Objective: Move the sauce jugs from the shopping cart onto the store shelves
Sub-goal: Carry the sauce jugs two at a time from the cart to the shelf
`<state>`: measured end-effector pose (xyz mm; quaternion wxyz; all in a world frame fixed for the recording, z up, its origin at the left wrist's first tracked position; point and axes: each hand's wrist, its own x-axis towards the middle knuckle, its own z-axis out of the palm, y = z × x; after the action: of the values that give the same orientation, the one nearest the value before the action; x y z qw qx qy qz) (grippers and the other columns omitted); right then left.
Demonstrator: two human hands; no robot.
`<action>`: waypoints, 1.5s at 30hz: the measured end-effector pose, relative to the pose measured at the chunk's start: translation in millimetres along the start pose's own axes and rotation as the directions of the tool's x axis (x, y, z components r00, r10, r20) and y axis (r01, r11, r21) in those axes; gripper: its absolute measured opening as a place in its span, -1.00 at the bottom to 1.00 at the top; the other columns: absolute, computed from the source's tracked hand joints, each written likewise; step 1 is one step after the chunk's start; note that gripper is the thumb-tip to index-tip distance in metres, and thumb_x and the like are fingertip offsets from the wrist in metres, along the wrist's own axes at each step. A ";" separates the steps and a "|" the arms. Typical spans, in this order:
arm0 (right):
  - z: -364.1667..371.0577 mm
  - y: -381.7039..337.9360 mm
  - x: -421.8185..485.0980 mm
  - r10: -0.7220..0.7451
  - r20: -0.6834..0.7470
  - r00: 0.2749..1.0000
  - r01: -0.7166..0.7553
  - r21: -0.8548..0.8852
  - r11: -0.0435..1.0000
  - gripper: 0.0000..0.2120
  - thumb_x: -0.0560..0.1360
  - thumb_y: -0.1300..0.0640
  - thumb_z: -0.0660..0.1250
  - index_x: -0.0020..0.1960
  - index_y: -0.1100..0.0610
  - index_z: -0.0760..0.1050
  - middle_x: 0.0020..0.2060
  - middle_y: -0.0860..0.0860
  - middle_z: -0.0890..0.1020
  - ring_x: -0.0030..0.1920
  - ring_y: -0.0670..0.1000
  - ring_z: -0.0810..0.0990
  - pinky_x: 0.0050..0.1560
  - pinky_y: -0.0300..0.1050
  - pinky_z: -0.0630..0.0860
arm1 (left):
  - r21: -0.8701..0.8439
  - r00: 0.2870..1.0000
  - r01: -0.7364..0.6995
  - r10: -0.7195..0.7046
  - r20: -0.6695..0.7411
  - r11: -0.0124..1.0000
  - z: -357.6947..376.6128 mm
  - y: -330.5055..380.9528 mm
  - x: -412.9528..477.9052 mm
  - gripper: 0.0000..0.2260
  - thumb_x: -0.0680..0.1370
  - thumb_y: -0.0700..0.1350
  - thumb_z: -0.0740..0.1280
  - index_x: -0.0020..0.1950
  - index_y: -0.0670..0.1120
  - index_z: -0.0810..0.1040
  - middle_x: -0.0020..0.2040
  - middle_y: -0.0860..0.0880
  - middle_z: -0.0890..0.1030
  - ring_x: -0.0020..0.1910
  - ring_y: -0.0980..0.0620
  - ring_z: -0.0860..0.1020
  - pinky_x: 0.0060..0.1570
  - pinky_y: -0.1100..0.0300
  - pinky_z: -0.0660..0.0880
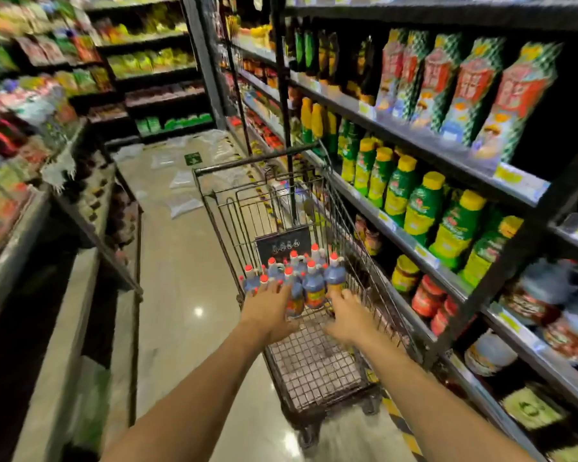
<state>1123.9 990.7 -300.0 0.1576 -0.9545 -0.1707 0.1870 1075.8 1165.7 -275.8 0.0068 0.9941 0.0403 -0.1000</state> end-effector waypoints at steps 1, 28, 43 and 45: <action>0.8 -0.7 10.7 0.012 0.009 1.000 -0.012 0.008 1.000 -0.34 0.50 0.02 0.39 0.50 0.06 0.16 0.43 0.11 0.25 0.44 0.19 0.27 0.37 0.18 0.37 | -0.008 1.000 -0.004 0.004 0.019 1.000 3.2 -5.7 10.5 -0.28 0.46 0.25 0.29 0.53 0.01 0.14 0.44 -0.13 0.34 0.40 -0.16 0.34 0.29 -0.12 0.34; 27.4 17.3 277.0 0.509 0.029 0.860 -0.507 0.150 0.849 -0.37 0.47 0.08 0.41 0.46 0.10 0.24 0.31 0.11 0.35 0.36 0.19 0.35 0.25 0.07 0.43 | -0.068 0.842 -0.423 0.420 0.340 0.903 82.6 -72.9 352.2 -0.35 0.51 0.17 0.33 0.49 -0.07 0.22 0.46 -0.20 0.27 0.37 -0.25 0.36 0.25 -0.12 0.39; 94.2 117.9 398.7 0.343 0.094 0.934 -0.335 -0.091 0.938 -0.14 0.50 0.29 0.37 0.62 0.09 -0.07 0.61 0.02 0.03 0.60 0.10 -0.01 0.51 -0.02 0.17 | -0.046 0.882 -0.380 0.377 0.284 0.924 209.5 -19.6 401.0 -0.43 0.56 -0.01 0.31 0.52 -0.01 0.17 0.43 -0.16 0.31 0.25 -0.15 0.51 0.26 -0.07 0.42; 103.1 124.1 407.1 0.314 0.069 0.947 -0.297 -0.184 0.937 -0.23 0.51 0.21 0.37 0.60 0.10 0.05 0.57 0.05 0.18 0.57 0.12 0.09 0.47 -0.05 0.21 | -0.075 0.887 -0.343 0.349 0.303 0.936 219.0 -15.6 407.5 -0.47 0.59 -0.07 0.25 0.53 0.03 0.14 0.49 -0.13 0.23 0.28 -0.12 0.50 0.20 -0.04 0.47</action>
<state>1469.7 1061.1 -559.4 0.0353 -0.9691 -0.0430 0.2401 1429.1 1208.6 -571.8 0.0403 0.9569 -0.1382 -0.2523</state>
